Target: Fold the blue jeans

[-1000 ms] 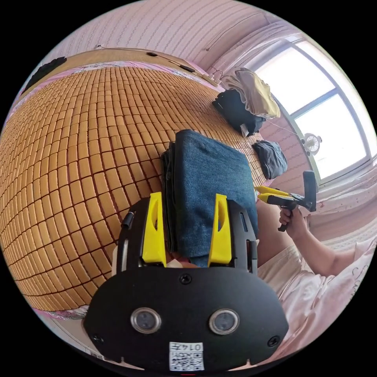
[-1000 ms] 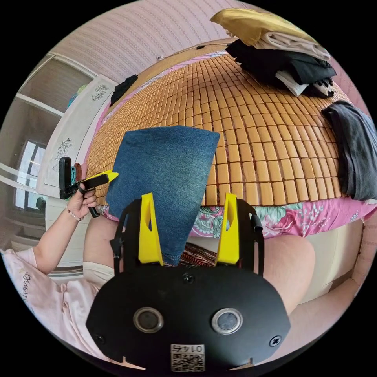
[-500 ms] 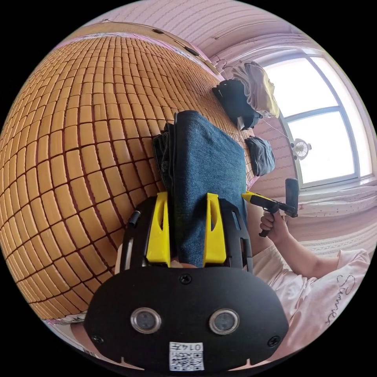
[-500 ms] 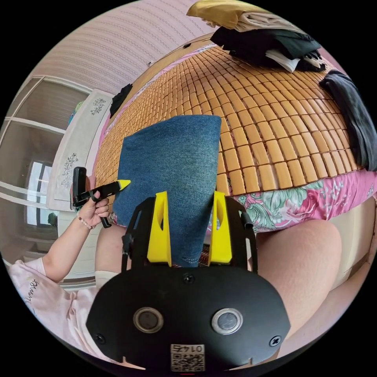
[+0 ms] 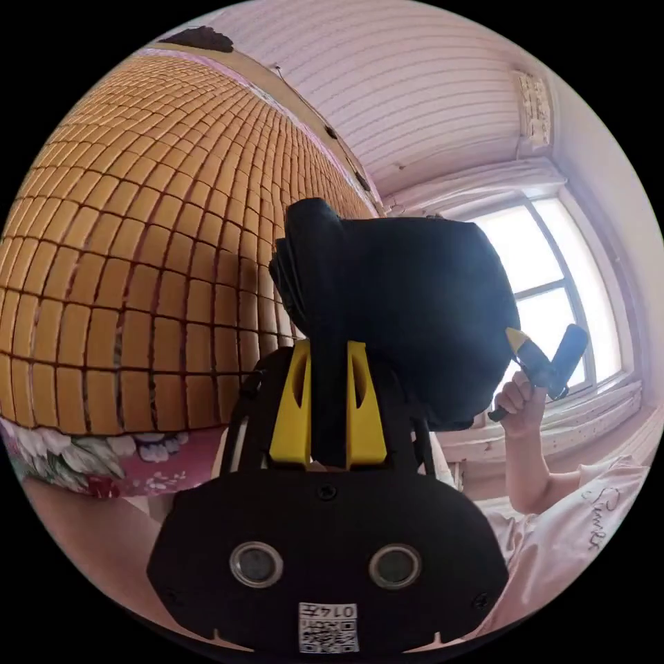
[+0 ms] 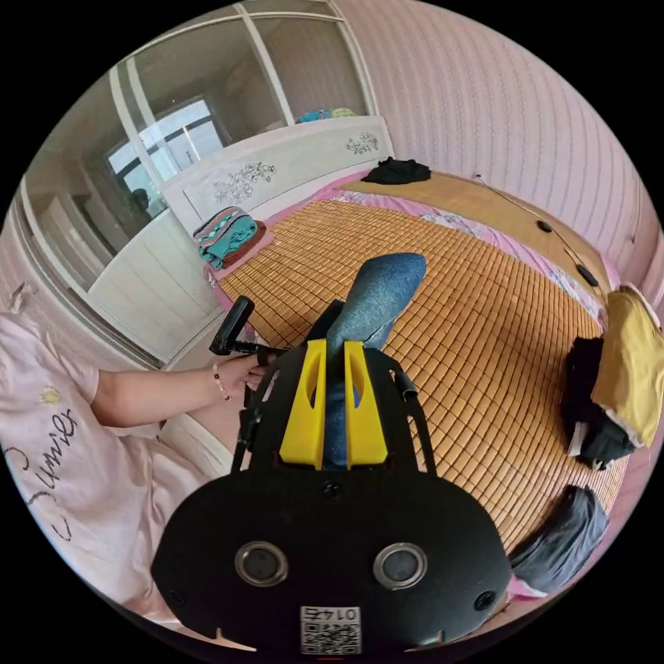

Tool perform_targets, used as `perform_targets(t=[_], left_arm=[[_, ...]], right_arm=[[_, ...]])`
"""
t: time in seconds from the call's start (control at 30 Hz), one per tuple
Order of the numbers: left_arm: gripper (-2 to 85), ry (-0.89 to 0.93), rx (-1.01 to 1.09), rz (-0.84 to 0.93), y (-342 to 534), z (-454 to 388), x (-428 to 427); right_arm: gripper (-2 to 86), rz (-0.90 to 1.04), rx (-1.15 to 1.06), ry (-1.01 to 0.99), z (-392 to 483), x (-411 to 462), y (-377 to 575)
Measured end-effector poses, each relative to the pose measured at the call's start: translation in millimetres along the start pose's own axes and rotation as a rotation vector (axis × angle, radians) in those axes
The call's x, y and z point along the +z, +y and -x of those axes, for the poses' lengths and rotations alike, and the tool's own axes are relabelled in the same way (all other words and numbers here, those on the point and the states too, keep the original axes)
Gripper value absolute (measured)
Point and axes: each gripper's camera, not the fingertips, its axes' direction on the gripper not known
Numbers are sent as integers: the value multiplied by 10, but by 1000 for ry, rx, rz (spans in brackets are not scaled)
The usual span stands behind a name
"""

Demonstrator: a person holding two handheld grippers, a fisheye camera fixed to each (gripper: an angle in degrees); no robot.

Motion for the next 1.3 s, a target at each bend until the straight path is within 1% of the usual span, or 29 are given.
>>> perform_targets(t=[0.03, 0.07, 0.1, 0.13, 0.17, 0.2, 0.23, 0.3, 0.33, 0.37, 0.4, 0.43, 0.5, 0.57, 0.6, 0.63, 0.67, 0.7, 0.77, 0.8, 0.87, 0.97, 1.03, 1.13, 1.2, 1.23, 1.3], left_arm=[[74, 23, -18, -57, 40, 33, -160], [74, 54, -38, -177, 130, 86, -506], [74, 65, -54, -314, 246, 130, -903], [74, 64, -59, -385, 313, 146, -1112], [73, 48, -70, -523, 456, 171, -1534], [73, 19, -78, -651, 603, 179, -1947], [73, -1, -80, -711, 677, 174, -2147], [73, -106, -76, -924, 930, 105, -2861], [73, -138, -71, -970, 975, 76, -3023], [73, -209, -58, -1053, 1026, 17, -3318], [74, -274, -49, -1119, 1019, -35, -3593], [74, -310, -40, -1144, 988, -58, -3723], [77, -442, -39, -1225, 716, -32, -4192], [82, -499, -92, -1264, 388, 201, -4477], [86, -554, -160, -1245, 121, 458, -4627], [87, -573, -210, -1223, -9, 618, -4686], [89, -641, -298, -1145, -258, 960, -4753], [82, -727, -392, -1034, -460, 1325, -4741], [79, -825, -451, -884, -608, 1760, -4616], [79, -867, -425, -936, -533, 1836, -4563], [75, -861, -430, -967, -411, 1857, -4531], [55, -934, -393, -958, -143, 1830, -4309], [49, -948, -385, -948, 51, 1785, -4137], [48, -963, -243, -854, 309, 1493, -3667], [51, -995, -91, -701, 382, 1125, -3041], [54, -993, -53, -664, 390, 1028, -2856], [69, -912, 110, -559, 420, 635, -2059]], right_arm=[[26, -4, -133, 5, 387, 19, -277], [25, -15, -263, -9, 771, 44, -527], [25, -21, -322, -23, 957, 58, -645], [24, -37, -432, -63, 1315, 91, -867], [24, -53, -523, -115, 1637, 133, -1080], [24, -62, -562, -146, 1790, 158, -1191], [25, -80, -625, -216, 2071, 218, -1423], [26, -101, -686, -329, 2442, 332, -1814], [27, -114, -720, -393, 2675, 421, -2096], [29, -123, -754, -436, 2909, 520, -2395], [30, -130, -767, -448, 3025, 574, -2553], [33, -154, -804, -446, 3258, 693, -2875], [39, -140, -820, -413, 3599, 976, -3445], [45, -72, -766, -272, 4038, 1604, -4210], [39, -38, -743, -225, 4129, 1794, -4362], [28, 39, -680, -136, 4264, 2182, -4581], [19, 118, -647, -91, 4367, 2528, -4655], [14, 151, -648, -85, 4415, 2671, -4642], [4, 201, -715, -151, 4517, 3044, -4376], [3, 217, -741, -159, 4515, 3114, -4288], [-1, 261, -788, -137, 4342, 3288, -3940], [-1, 297, -777, -146, 3880, 3197, -3485], [1, 322, -740, -159, 3536, 3021, -3172], [7, 359, -655, -112, 2923, 2557, -2547], [14, 373, -605, -38, 2581, 2196, -2148], [21, 365, -562, -6, 2358, 1920, -1889], [43, 359, -480, 42, 2038, 1490, -1528]])
